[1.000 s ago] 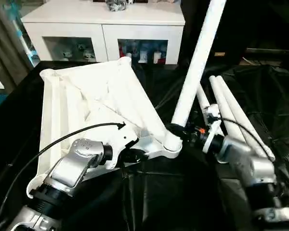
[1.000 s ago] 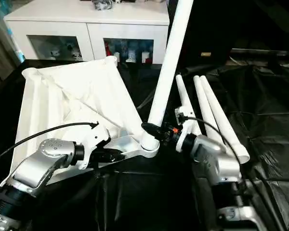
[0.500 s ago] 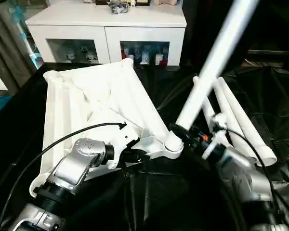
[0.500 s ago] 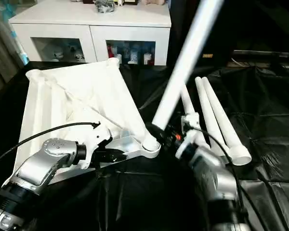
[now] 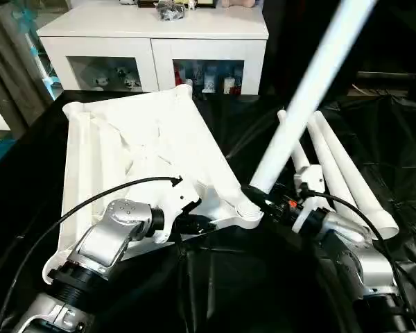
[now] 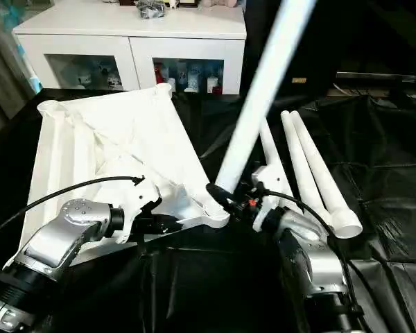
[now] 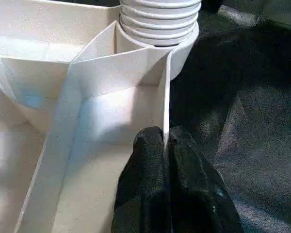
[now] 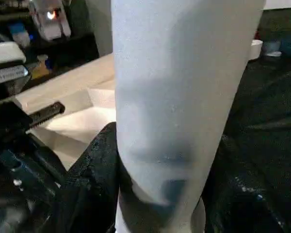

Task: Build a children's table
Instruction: Insert table leg to table base

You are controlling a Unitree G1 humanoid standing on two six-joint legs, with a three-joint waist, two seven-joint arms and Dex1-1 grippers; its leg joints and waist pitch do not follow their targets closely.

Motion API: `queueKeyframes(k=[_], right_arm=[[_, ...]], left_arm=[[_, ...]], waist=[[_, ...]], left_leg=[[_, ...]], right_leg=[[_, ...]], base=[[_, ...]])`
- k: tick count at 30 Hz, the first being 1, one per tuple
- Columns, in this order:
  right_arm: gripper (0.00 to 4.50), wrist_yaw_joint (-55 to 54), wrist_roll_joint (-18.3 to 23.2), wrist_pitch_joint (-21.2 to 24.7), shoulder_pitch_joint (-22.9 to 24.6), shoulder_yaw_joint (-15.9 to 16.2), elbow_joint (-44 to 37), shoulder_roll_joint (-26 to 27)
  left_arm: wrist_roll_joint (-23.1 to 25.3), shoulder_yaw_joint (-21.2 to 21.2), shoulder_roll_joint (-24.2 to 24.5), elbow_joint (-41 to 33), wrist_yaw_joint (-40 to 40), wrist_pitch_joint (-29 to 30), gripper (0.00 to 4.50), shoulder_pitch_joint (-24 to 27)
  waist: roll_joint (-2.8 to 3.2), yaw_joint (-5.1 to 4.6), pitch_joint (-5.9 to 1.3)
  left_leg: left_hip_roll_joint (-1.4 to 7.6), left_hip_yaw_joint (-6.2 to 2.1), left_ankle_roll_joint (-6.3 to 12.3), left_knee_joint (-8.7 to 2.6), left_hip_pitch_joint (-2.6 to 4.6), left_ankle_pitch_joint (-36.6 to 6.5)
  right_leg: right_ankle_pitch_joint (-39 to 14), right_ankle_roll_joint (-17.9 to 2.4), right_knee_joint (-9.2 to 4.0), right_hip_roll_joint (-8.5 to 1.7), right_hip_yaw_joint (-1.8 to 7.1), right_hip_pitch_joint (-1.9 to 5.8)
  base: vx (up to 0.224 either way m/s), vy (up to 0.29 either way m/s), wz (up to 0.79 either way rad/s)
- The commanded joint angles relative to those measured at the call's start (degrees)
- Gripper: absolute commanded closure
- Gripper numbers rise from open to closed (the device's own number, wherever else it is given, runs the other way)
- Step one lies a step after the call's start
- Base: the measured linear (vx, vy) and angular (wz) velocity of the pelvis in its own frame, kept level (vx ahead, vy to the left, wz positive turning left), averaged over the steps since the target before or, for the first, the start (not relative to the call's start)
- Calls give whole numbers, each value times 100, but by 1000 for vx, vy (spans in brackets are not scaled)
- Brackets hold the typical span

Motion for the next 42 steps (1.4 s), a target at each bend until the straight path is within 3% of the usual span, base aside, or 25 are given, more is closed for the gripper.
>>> queueKeyframes(k=[1, 3, 5, 8, 15, 16, 22, 23, 28, 33, 42], right_arm=[[261, 137, -475, 233, 63, 404, 407, -158], [261, 429, -502, 315, -69, 605, 486, -280], [261, 490, -504, 328, -89, 641, 503, -305], [261, 865, -564, 189, -232, 770, 761, -416], [261, 1367, -331, 56, -296, 683, 1047, -469], [261, 1459, -289, 47, -281, 667, 1061, -480], [261, 1924, -230, -151, -299, 659, 1340, -518], [261, 1906, -239, -157, -315, 652, 1360, -504], [261, 1779, -162, -171, -298, 581, 1250, -419], [261, 1814, -182, -258, -235, 585, 1224, -371], [261, 1937, -513, -532, -127, 834, 1146, -575]], left_arm=[[-172, 218, -41, -183, -45, -246, 450, -166], [-177, 207, -27, -208, -73, -248, 450, -141], [-177, 204, -25, -211, -78, -250, 450, -138], [-168, 133, 18, -227, -161, -311, 450, -114], [-204, 44, 122, -312, -398, -430, 450, -79], [-204, 34, 152, -338, -455, -435, 450, -77], [-175, -72, 399, -339, -894, -649, 450, -112], [-138, -86, 478, -371, -914, -578, 450, -129], [-173, 76, 390, -406, -728, -349, 450, -254], [-204, 76, 387, -443, -731, -319, 450, -266], [-157, 80, 380, -437, -701, -276, 450, -253]], waist=[[-73, 11, -297], [-116, 2, -285], [-101, 8, -288], [-127, 14, -304], [-140, 22, -306], [-144, 20, -281], [-119, 12, -230], [-94, 13, -207], [-94, 11, -175], [-96, 11, -132], [-94, 0, -85]], left_leg=[[495, -280, 70, -495, 145, -1554], [498, -272, 51, -500, 153, -1594], [504, -273, 43, -498, 161, -1583], [499, -265, 121, -483, 145, -1456], [502, -263, 260, -473, 135, -1318], [506, -265, 275, -487, 131, -1353], [517, -280, 184, -534, 157, -1677], [526, -284, 121, -560, 166, -1772], [533, -290, -1, -594, 185, -1977], [544, -311, -118, -630, 197, -2265], [556, -294, -107, -674, 206, -2202]], right_leg=[[-1459, -1254, -531, -499, 270, 131], [-1555, -1216, -545, -494, 276, 113], [-1516, -1227, -543, -501, 285, 110], [-1224, -1291, -522, -504, 287, 129], [-1017, -1385, -503, -502, 275, 146], [-1034, -1390, -506, -494, 277, 135], [-1247, -1396, -536, -485, 275, 96], [-1254, -1391, -541, -482, 281, 84], [-1288, -1421, -553, -496, 292, 74], [-1774, -1290, -612, -514, 308, 43], [-1625, -1310, -638, -511, 313, 31]], base=[[0, 0, 0], [0, 0, 0], [0, 0, 0], [0, 0, 0], [0, 0, 0], [0, 0, 0], [0, 0, 0], [0, 0, 0], [0, 0, 0], [0, 0, 0], [0, 0, 0]])
